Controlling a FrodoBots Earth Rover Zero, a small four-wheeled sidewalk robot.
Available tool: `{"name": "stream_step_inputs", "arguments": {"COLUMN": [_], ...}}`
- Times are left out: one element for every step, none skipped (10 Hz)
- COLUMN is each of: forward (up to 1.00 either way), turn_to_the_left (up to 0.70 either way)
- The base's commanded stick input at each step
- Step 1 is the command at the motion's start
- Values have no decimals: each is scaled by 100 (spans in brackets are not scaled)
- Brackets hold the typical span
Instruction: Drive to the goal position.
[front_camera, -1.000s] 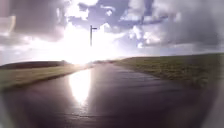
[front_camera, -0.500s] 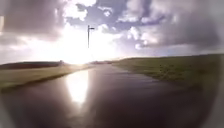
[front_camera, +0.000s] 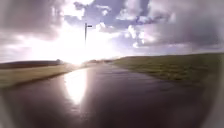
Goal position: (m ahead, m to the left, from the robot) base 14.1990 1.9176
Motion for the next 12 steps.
{"name": "stream_step_inputs", "arguments": {"forward": [70, 70, 70, 70, 70, 70, 70, 70, 70, 70, 70, 70], "turn_to_the_left": [-14, -14, -14, -14, -14, -14, -14, -14, -14, -14, -14, -14]}}
